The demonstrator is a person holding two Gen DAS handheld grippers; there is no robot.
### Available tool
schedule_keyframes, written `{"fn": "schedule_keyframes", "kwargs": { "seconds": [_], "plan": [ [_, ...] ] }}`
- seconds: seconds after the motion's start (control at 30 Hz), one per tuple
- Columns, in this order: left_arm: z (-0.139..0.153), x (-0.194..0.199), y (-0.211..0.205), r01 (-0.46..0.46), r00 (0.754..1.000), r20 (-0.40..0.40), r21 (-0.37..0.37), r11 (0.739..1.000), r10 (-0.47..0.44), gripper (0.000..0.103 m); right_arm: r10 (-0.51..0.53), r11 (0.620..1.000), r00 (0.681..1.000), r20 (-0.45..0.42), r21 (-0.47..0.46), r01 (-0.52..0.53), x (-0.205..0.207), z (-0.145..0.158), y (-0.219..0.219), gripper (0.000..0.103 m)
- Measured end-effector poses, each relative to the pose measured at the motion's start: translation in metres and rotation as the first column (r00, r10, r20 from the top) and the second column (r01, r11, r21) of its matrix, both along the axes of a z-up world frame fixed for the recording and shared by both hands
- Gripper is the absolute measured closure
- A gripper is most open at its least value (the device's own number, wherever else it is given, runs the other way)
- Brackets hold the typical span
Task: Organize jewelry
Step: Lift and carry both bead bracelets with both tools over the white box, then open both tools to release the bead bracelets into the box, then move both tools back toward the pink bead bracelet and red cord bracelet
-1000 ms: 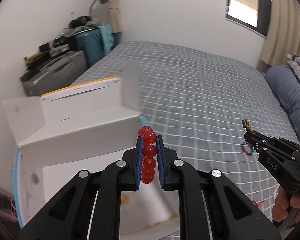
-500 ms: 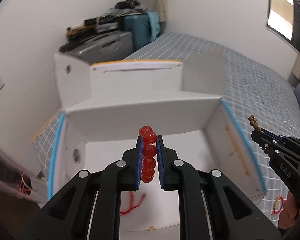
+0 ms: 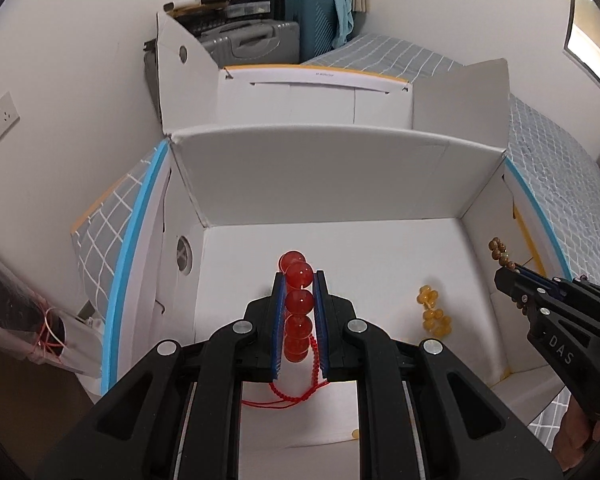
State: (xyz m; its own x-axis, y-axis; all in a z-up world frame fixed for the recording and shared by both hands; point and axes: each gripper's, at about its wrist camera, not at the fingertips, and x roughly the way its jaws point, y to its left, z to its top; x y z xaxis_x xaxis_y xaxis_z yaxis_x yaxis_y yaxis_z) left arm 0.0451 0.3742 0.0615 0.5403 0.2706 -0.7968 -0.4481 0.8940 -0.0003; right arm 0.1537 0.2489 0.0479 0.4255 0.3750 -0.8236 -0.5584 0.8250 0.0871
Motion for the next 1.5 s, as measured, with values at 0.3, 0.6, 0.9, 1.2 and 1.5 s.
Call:
{"fn": "schedule_keyframes", "kwargs": {
  "seconds": [0.3, 0.6, 0.9, 1.2, 1.5],
  "plan": [
    [-0.011, 0.002, 0.001, 0.001, 1.0, -0.026, -0.012, 1.0, -0.002, 0.09, -0.001, 1.0, 0.999, -0.035, -0.022, 0.0, 0.004, -0.009, 0.005, 0.092],
    [-0.01, 0.002, 0.002, -0.015, 0.999, -0.032, -0.026, 1.0, 0.014, 0.088, 0.002, 1.0, 0.998, -0.059, -0.022, -0.004, 0.001, -0.012, 0.007, 0.087],
    [0.026, -0.015, -0.008, -0.035, 0.997, 0.068, 0.017, 0.999, 0.034, 0.036, -0.011, 0.999, 0.998, 0.057, 0.047, 0.008, -0.016, 0.034, -0.018, 0.024],
    [0.056, -0.006, -0.085, 0.116, 0.978, 0.171, 0.033, 0.993, -0.12, 0.006, -0.179, 0.984, 0.959, 0.221, 0.056, 0.171, -0.022, 0.072, -0.131, 0.007],
    [0.018, 0.034, -0.204, 0.36, 0.924, 0.134, 0.001, 0.933, -0.357, 0.006, -0.406, 0.911, 0.891, 0.203, 0.009, 0.412, -0.026, 0.04, -0.297, 0.007]
  ]
}}
